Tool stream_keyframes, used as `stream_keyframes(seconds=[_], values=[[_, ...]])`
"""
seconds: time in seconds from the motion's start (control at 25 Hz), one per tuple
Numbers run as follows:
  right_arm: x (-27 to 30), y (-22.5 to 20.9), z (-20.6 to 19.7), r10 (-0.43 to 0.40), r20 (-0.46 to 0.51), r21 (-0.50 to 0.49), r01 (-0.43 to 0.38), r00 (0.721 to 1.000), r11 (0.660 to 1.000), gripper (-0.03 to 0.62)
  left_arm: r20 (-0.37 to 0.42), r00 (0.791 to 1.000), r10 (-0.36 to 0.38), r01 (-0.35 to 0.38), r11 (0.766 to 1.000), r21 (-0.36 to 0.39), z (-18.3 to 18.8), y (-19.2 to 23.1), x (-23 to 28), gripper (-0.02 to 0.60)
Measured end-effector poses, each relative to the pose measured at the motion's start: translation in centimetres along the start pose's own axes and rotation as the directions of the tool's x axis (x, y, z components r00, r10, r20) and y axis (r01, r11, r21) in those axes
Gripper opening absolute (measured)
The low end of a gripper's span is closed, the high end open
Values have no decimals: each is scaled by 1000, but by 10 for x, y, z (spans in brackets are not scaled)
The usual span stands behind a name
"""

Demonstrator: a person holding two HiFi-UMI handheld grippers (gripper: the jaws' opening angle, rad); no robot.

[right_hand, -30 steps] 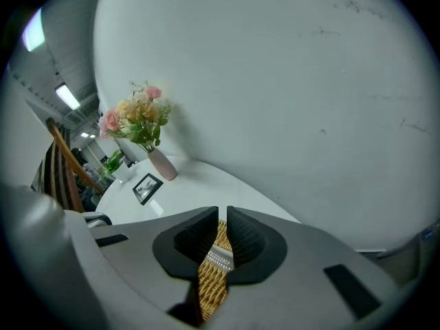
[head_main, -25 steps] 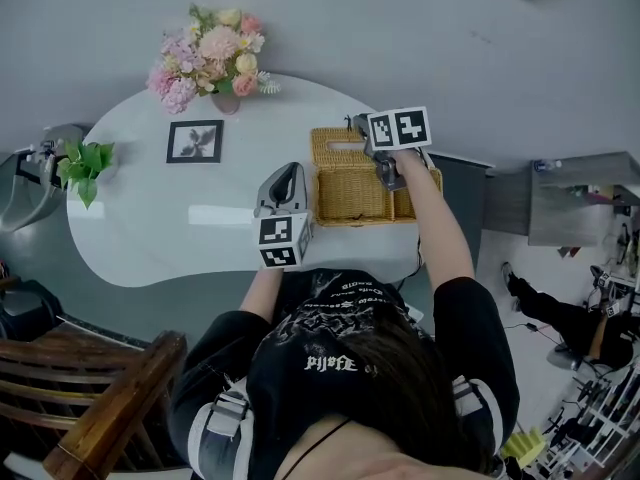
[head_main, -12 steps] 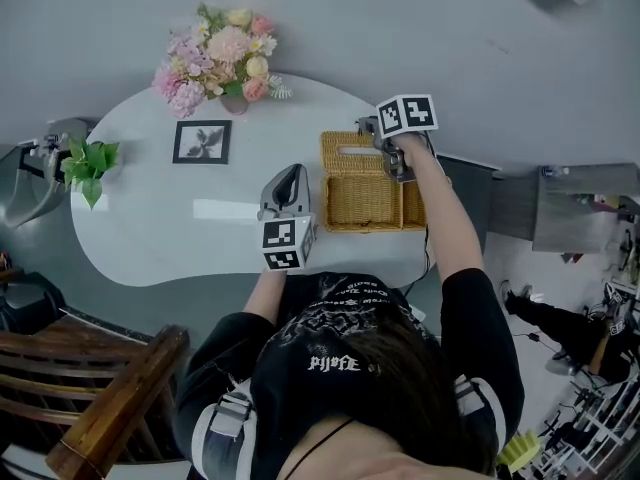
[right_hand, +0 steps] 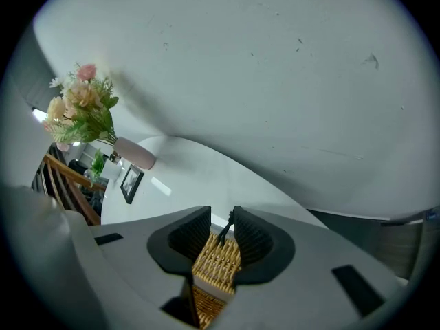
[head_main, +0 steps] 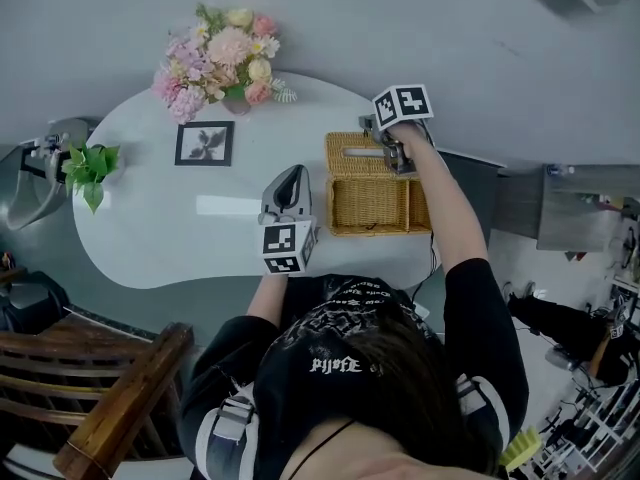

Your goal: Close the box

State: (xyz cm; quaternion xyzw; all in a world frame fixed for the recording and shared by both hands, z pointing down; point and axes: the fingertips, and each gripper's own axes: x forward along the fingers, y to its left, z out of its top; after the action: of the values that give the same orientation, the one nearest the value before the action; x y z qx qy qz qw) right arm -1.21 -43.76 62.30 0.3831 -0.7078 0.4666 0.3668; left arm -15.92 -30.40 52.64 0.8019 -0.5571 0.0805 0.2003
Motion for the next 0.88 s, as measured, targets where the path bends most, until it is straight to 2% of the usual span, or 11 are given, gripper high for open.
stream_keyframes(seconds=[0.4,0.56,0.88], values=[[17,-4,2,-31,-86,-12,30,996,999,127,-9,1000,17,-18,1000,-15,-5,11,1,26],[26,-8,-2,-79,-158,-61,70,984,996,127,-7,999,40,-40,999,-23,-5,19,1,26],[36,-14,-12,-138,-237,-65,125,962,990,116,-46,996,70,-72,997,-30,-12,28,0,26]])
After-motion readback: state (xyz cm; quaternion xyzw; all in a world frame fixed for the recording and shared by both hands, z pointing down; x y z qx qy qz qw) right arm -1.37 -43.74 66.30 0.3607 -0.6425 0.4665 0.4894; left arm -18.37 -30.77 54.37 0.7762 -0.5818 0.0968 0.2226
